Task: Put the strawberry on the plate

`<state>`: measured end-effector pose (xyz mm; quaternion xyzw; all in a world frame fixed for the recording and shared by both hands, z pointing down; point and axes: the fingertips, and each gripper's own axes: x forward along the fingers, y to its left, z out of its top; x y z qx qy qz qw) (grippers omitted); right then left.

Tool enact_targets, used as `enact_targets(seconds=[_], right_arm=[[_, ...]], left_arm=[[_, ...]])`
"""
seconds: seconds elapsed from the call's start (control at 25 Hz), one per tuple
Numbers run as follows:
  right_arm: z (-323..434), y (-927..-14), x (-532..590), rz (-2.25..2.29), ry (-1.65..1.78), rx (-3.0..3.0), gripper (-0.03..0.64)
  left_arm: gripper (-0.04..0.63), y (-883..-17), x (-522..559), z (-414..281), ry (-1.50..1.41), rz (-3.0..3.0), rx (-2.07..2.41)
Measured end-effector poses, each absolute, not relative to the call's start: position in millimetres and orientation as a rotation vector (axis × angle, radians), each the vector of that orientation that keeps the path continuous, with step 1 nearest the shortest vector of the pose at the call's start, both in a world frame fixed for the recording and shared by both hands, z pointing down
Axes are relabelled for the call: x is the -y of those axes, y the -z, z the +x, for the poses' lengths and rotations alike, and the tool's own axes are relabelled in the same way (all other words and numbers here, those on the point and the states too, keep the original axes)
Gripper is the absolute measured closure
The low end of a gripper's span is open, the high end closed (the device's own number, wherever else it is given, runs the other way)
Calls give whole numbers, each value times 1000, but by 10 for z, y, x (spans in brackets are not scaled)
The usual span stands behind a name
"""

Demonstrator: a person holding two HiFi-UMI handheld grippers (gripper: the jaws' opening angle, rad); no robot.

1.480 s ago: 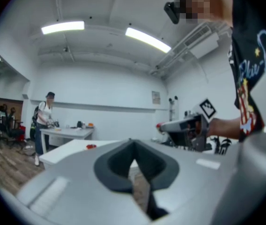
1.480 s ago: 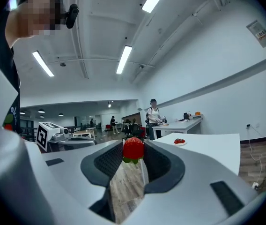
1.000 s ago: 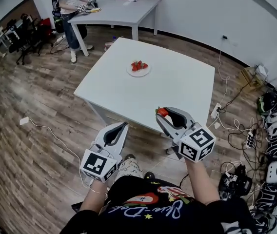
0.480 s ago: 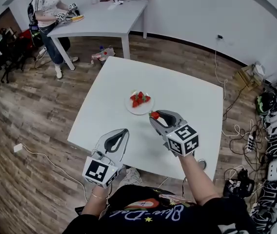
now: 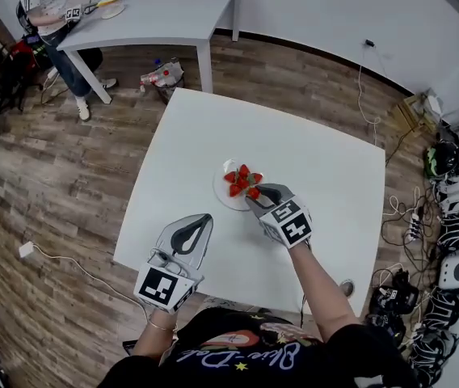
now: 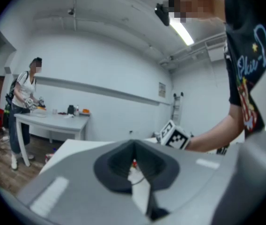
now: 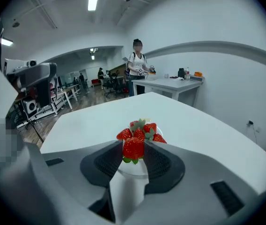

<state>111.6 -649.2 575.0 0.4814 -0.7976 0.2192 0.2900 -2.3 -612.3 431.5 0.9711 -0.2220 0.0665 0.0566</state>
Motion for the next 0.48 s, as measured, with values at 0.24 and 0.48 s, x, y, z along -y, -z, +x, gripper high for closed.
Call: enact_targets(seconds=[0.24, 0.48], right_arm=[[1116, -5998, 6541, 1251, -625, 2067, 471], [1078, -6110, 6572, 1204, -622, 2034, 471]], left_arm=[[597, -4466, 6264, -59, -218, 2914, 645], [597, -4520, 6300, -82, -264, 2937, 655]])
